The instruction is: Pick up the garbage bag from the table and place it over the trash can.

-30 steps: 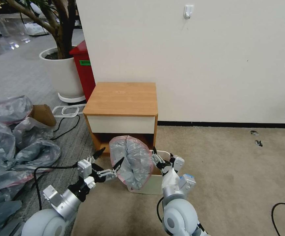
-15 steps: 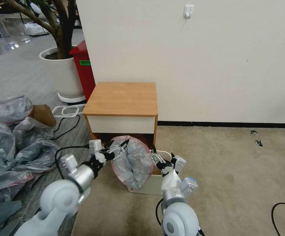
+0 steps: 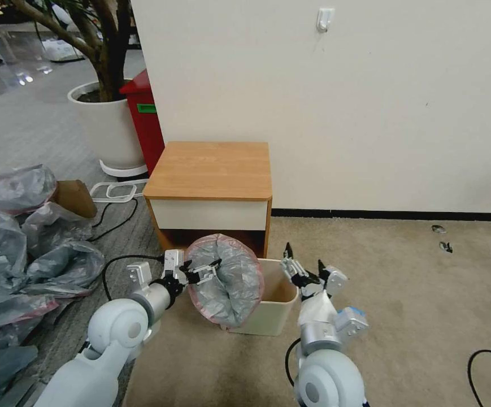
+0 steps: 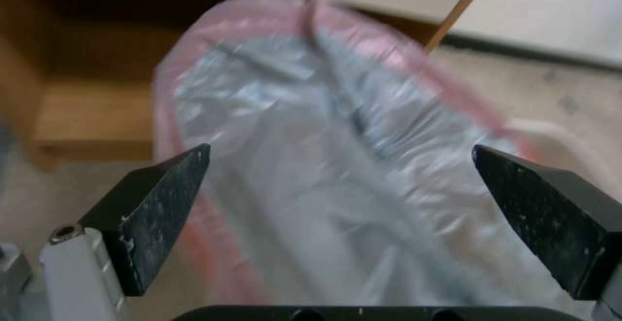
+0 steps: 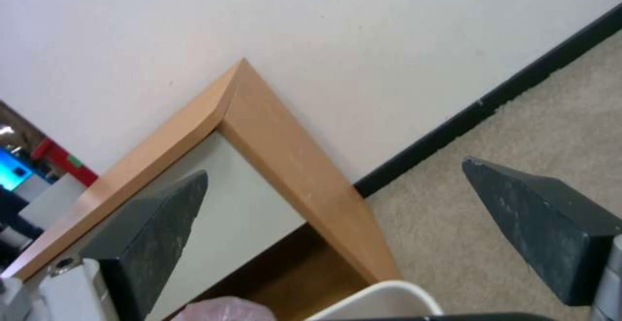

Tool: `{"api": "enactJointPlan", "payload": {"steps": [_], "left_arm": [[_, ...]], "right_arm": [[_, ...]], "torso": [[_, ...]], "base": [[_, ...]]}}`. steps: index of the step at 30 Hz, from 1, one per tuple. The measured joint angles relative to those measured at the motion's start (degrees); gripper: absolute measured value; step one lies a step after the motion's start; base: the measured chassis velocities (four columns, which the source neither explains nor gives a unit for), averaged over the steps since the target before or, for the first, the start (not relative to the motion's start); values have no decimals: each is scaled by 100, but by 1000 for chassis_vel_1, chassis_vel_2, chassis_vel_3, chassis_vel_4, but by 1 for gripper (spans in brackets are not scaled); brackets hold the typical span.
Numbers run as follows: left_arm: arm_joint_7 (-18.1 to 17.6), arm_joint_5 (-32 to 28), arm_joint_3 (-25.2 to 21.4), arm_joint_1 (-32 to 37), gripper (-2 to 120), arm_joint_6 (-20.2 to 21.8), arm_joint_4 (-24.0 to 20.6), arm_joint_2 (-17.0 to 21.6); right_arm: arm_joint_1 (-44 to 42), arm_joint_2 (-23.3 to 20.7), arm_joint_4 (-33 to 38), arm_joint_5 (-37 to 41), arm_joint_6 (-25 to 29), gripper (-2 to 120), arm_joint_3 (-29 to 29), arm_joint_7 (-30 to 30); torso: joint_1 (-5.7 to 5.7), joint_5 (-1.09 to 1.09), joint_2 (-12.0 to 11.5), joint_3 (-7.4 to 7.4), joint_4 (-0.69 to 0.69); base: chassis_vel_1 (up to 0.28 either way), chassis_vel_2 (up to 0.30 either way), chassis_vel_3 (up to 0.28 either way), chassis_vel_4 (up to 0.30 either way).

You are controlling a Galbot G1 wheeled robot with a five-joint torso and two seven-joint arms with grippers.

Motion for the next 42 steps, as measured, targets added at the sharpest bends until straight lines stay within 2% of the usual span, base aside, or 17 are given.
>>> {"api": "enactJointPlan", "payload": {"steps": [4,13,24,34,42], "left_arm": [[-107,315,37,-46,100,110,81,19],[-119,342,178,-285,100,520,251,109],[64,385,614,-742,100,518,694,169],[254,566,558,-679,100,504,753,337],[268,569,600,-748,100,499,878,332]], "right_arm": [[-34,-2,16,2,29,100,83,0],[-108,-26,55,-6,82,100,190,7],[-202,-77,125,-58,142,100,382,28],[-187,-52,97,-58,183,100,499,44],[-183,-22,51,-105,196,100,466,45]], "torso": [[0,0,0,0,0],[0,0,0,0,0],[0,-1,0,0,-1],[0,0,0,0,0],[0,0,0,0,0]], "base": [[0,0,0,0],[0,0,0,0],[0,0,0,0],[0,0,0,0],[0,0,0,0]]}}
